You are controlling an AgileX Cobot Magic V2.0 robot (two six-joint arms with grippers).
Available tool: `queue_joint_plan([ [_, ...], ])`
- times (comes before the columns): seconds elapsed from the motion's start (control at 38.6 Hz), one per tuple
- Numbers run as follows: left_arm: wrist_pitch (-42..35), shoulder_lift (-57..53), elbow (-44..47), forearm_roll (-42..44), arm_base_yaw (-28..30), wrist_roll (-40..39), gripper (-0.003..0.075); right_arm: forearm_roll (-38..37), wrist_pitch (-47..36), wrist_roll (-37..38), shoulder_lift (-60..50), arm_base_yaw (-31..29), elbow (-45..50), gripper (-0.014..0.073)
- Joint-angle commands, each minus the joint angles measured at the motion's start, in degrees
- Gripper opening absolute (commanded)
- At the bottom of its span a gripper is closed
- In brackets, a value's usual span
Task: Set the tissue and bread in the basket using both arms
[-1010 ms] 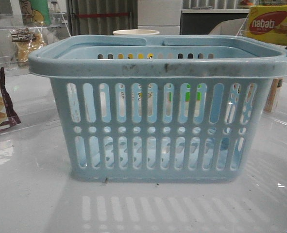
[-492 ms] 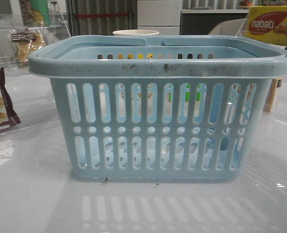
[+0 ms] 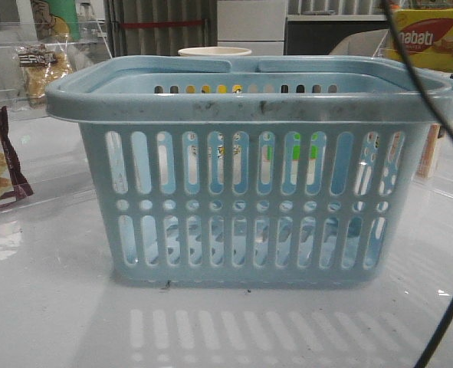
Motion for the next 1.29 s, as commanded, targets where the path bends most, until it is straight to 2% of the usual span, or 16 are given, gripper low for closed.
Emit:
queue_joint_plan([
  [0.0,-4.5,0.7,-1.6,-0.6,-0.5,0.1,0.0526,0.0,-5.8,-0.3,-0.3,1.9,0.6,0.0236],
  [0.21,-4.5,0.7,-1.6,-0.6,-0.5,0.1,0.0526,0.0,-7.8,-0.3,4.0,2.0,4.3,0.0249],
  [0.26,-4.5,0.7,-1.6,-0.6,-0.5,0.1,0.0526,0.0,-7.9,-0.3,5.1,2.0,4.4,0.03],
  [0.36,-4.5,0.7,-1.6,-0.6,-0.5,0.1,0.0526,0.0,-8.8,-0.3,6.5,2.0,4.3,0.0512],
  [0.44,-4.5,0.7,-1.6,-0.6,-0.5,0.1,0.0526,-0.3,-9.6,-0.3,6.6,2.0,4.2,0.063],
  [0.65,-4.5,0.7,-1.6,-0.6,-0.5,0.1,0.0526,-0.8,-11.2,-0.3,3.0,2.1,4.8,0.0538],
  [0.8,-4.5,0.7,-1.6,-0.6,-0.5,0.1,0.0526,-2.4,-13.8,-0.3,-4.5,2.1,9.7,0.0485],
  [1.01,-4.5,0.7,-1.6,-0.6,-0.5,0.1,0.0526,-6.5,-13.0,-0.3,-17.9,2.1,19.1,0.0486],
  [1.27,-4.5,0.7,-1.6,-0.6,-0.5,0.1,0.0526,-6.6,-10.1,-0.3,-36.5,2.1,33.2,0.0486],
])
